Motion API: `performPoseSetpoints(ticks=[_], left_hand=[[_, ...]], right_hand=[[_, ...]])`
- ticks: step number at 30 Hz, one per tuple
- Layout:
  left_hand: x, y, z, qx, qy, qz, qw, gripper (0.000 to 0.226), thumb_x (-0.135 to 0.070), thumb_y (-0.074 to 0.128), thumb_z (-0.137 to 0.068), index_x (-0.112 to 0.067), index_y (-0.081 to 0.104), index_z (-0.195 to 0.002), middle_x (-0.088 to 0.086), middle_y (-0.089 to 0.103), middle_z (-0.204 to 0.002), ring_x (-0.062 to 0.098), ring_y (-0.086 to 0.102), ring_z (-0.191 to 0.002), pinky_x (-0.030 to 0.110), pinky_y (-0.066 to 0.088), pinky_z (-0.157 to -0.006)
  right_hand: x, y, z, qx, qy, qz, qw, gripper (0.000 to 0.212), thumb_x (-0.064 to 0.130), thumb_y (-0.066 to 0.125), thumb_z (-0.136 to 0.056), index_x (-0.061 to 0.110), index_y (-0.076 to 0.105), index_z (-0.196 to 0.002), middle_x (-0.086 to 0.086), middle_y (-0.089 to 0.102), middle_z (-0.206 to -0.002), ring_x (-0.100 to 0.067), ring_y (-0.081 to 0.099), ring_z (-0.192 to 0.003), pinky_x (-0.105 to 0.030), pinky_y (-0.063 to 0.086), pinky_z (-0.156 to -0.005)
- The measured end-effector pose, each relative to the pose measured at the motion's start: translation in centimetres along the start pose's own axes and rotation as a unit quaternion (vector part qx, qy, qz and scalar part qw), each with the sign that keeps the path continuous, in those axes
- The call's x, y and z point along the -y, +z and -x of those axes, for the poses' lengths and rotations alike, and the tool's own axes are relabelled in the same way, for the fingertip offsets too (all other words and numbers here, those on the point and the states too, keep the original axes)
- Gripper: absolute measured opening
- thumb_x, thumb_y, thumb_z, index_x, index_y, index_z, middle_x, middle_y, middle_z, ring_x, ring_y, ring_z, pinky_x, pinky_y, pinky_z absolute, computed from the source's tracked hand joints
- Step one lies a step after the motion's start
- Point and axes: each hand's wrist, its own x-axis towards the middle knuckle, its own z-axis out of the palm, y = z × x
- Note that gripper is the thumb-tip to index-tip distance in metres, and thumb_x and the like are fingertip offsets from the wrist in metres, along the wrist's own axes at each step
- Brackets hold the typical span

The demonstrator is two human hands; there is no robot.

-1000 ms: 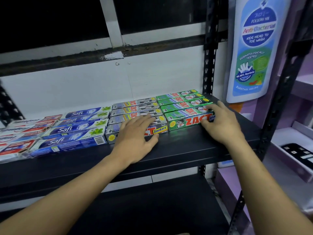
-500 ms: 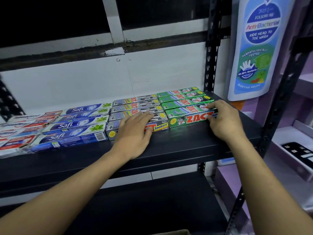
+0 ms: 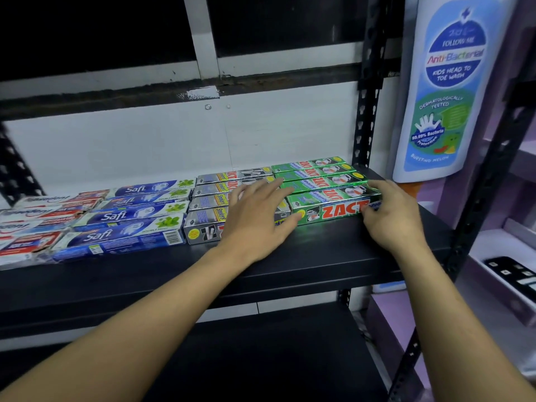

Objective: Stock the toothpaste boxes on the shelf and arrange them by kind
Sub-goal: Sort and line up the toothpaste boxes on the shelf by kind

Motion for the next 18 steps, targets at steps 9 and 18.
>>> performPoseSetpoints(ticks=[9,18], left_hand=[[-0.9,1.7,0.0,-0.046,0.012,-0.031,0.998,0.037,-0.051,0.045,-0.098,-0.037,0.066,-0.125,-0.010,0.049,-0.149,0.020,0.037,-0.141,0.045,0.000,-0.117],[-0.3,2.2,0.0,-0.070,0.031,-0.006,0.997,0.023,-0.042,0.059,-0.097,-0.036,0.074,-0.112,-0.008,0.059,-0.139,0.024,0.047,-0.133,0.046,0.013,-0.110]], right_hand=[[-0.4,0.0,-0.1,-0.029,0.063,-0.038,0.997,0.038,0.012,0.058,-0.090,0.022,0.064,-0.126,-0.010,0.069,-0.109,-0.019,0.055,-0.082,-0.024,0.042,-0.076],[-0.1,-0.4,0.2,-0.048,0.064,-0.031,0.996,0.038,0.005,0.053,-0.090,0.017,0.068,-0.123,-0.012,0.068,-0.117,-0.030,0.061,-0.103,-0.026,0.041,-0.080]])
